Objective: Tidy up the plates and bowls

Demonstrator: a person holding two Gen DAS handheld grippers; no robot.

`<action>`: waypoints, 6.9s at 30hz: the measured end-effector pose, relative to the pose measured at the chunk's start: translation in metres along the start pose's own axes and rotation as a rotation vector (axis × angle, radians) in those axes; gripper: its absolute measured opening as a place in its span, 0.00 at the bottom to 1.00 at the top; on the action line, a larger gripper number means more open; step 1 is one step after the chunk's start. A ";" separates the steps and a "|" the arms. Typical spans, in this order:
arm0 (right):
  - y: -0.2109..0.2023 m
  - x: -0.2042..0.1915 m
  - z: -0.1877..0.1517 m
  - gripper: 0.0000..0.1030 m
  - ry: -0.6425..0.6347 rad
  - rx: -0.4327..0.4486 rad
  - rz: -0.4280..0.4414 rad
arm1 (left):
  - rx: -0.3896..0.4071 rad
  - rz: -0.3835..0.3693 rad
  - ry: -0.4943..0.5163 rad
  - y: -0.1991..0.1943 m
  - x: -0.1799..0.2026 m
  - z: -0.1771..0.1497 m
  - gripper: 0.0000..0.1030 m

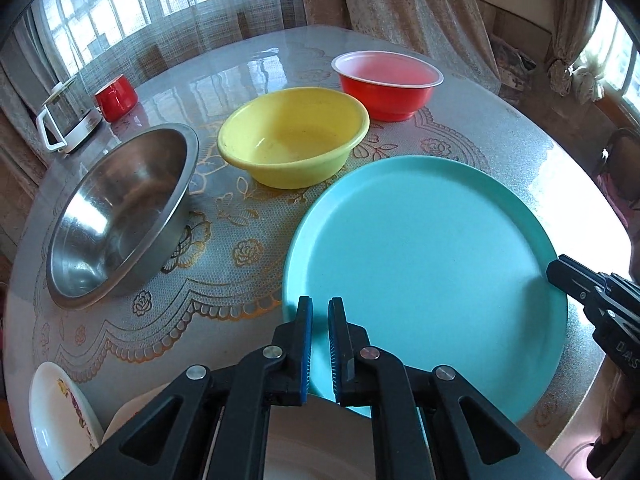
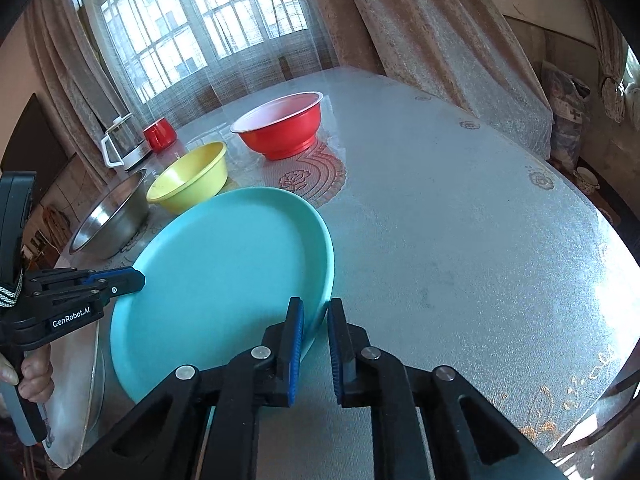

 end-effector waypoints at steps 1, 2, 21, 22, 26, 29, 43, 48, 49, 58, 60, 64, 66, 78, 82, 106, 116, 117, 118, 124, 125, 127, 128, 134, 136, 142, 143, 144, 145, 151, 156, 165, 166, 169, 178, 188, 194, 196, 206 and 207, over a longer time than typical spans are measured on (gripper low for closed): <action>0.000 -0.001 0.000 0.12 0.003 -0.001 0.008 | 0.006 0.006 -0.001 -0.001 -0.001 -0.001 0.08; 0.000 -0.002 -0.001 0.12 0.000 -0.002 0.013 | 0.011 0.007 -0.005 -0.002 -0.002 -0.001 0.08; 0.002 -0.016 -0.002 0.13 -0.020 -0.009 0.004 | 0.117 -0.023 -0.201 -0.040 -0.038 -0.011 0.08; 0.002 -0.016 -0.002 0.13 -0.013 -0.012 0.006 | 0.130 -0.024 -0.214 -0.045 -0.041 -0.013 0.08; -0.001 -0.015 -0.004 0.22 0.009 -0.016 0.006 | 0.168 -0.019 -0.256 -0.064 -0.053 -0.025 0.08; -0.004 -0.014 -0.006 0.27 0.027 -0.022 -0.006 | 0.200 -0.013 -0.267 -0.079 -0.063 -0.035 0.08; -0.037 -0.031 0.006 0.29 -0.016 0.052 -0.012 | 0.244 0.053 -0.373 -0.111 -0.114 -0.077 0.11; -0.042 -0.058 0.016 0.32 -0.084 0.065 0.083 | 0.300 0.079 -0.398 -0.124 -0.137 -0.088 0.15; -0.042 -0.064 0.018 0.32 -0.096 0.064 0.110 | 0.308 0.080 -0.411 -0.126 -0.143 -0.090 0.16; -0.038 -0.128 0.030 0.36 -0.189 0.050 0.310 | 0.393 0.183 -0.547 -0.143 -0.203 -0.113 0.37; -0.037 -0.142 0.033 0.37 -0.209 0.050 0.338 | 0.407 0.202 -0.581 -0.148 -0.216 -0.120 0.41; -0.032 -0.170 0.038 0.38 -0.249 0.031 0.407 | 0.396 0.204 -0.659 -0.152 -0.247 -0.136 0.53; -0.028 -0.184 0.042 0.38 -0.267 0.021 0.439 | 0.387 0.196 -0.705 -0.153 -0.263 -0.145 0.55; 0.006 -0.277 0.061 0.39 -0.414 -0.068 0.557 | 0.305 0.108 -0.773 -0.133 -0.299 -0.178 0.56; 0.030 -0.308 0.066 0.39 -0.484 -0.117 0.566 | 0.283 0.075 -0.719 -0.120 -0.289 -0.179 0.47; 0.084 -0.348 0.068 0.17 -0.557 -0.216 0.528 | 0.301 0.039 -0.737 -0.107 -0.279 -0.157 0.29; 0.050 -0.311 0.084 0.17 -0.427 -0.120 0.545 | 0.377 0.028 -0.637 -0.137 -0.252 -0.127 0.29; 0.047 -0.305 0.086 0.17 -0.410 -0.110 0.547 | 0.376 0.023 -0.630 -0.137 -0.249 -0.124 0.29; 0.043 -0.298 0.087 0.17 -0.395 -0.101 0.549 | 0.376 0.019 -0.627 -0.138 -0.245 -0.121 0.29; 0.023 -0.256 0.090 0.17 -0.312 -0.052 0.531 | 0.378 -0.011 -0.566 -0.138 -0.210 -0.099 0.29; 0.020 -0.247 0.090 0.17 -0.294 -0.045 0.529 | 0.373 -0.021 -0.560 -0.137 -0.204 -0.096 0.29; 0.014 -0.230 0.090 0.17 -0.265 -0.029 0.519 | 0.362 -0.038 -0.546 -0.135 -0.192 -0.089 0.29; 0.012 -0.222 0.090 0.17 -0.254 -0.023 0.511 | 0.357 -0.046 -0.539 -0.133 -0.185 -0.086 0.29; 0.006 -0.170 0.084 0.17 -0.174 -0.011 0.460 | 0.343 -0.079 -0.462 -0.128 -0.140 -0.064 0.29; 0.003 -0.152 0.082 0.17 -0.144 -0.003 0.444 | 0.335 -0.088 -0.437 -0.124 -0.125 -0.057 0.29; -0.008 -0.104 0.074 0.17 -0.073 0.022 0.391 | 0.303 -0.117 -0.356 -0.112 -0.083 -0.035 0.29; -0.009 -0.096 0.072 0.17 -0.060 0.025 0.386 | 0.299 -0.119 -0.340 -0.110 -0.075 -0.032 0.29; -0.010 -0.089 0.070 0.17 -0.049 0.027 0.377 | 0.296 -0.121 -0.325 -0.108 -0.068 -0.029 0.29; -0.010 -0.082 0.068 0.17 -0.040 0.026 0.370 | 0.292 -0.122 -0.312 -0.106 -0.061 -0.027 0.29; -0.010 -0.045 0.058 0.17 0.028 0.025 0.342 | 0.256 -0.138 -0.240 -0.093 -0.024 -0.011 0.29; -0.008 -0.024 0.049 0.18 0.067 0.015 0.317 | 0.219 -0.136 -0.188 -0.077 -0.005 -0.003 0.29; 0.009 -0.015 0.031 0.18 0.059 -0.034 0.258 | 0.099 -0.115 -0.162 -0.037 0.004 -0.001 0.29; 0.010 -0.015 0.030 0.18 0.052 -0.040 0.247 | 0.092 -0.111 -0.157 -0.035 0.005 -0.002 0.29; 0.016 -0.015 0.025 0.18 0.032 -0.065 0.221 | 0.071 -0.109 -0.156 -0.032 0.004 -0.006 0.29; 0.014 -0.020 0.018 0.19 -0.017 -0.080 0.195 | 0.127 -0.127 -0.167 -0.051 -0.005 -0.011 0.29; 0.017 -0.036 0.022 0.18 -0.068 -0.075 0.035 | 0.197 -0.084 -0.292 -0.080 -0.056 -0.038 0.30; 0.012 -0.036 0.023 0.18 -0.076 -0.069 0.019 | 0.219 -0.072 -0.400 -0.094 -0.096 -0.053 0.30; 0.012 -0.036 0.023 0.18 -0.089 -0.081 0.005 | 0.228 -0.062 -0.407 -0.097 -0.102 -0.058 0.30; 0.011 -0.034 0.021 0.15 -0.078 -0.083 -0.035 | 0.225 -0.025 -0.466 -0.102 -0.127 -0.088 0.30; 0.011 -0.033 0.021 0.15 -0.067 -0.082 -0.023 | 0.225 -0.024 -0.474 -0.103 -0.130 -0.091 0.30</action>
Point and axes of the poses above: each gripper's, at about its wrist camera, not at the fingertips, and y roughly the way its jaws point, x to its right, z to its top, the point moved 2 cm from there along y, roughly the way its jaws point, and after that the axes turned 12 degrees about -y, right-handed, at the moved point
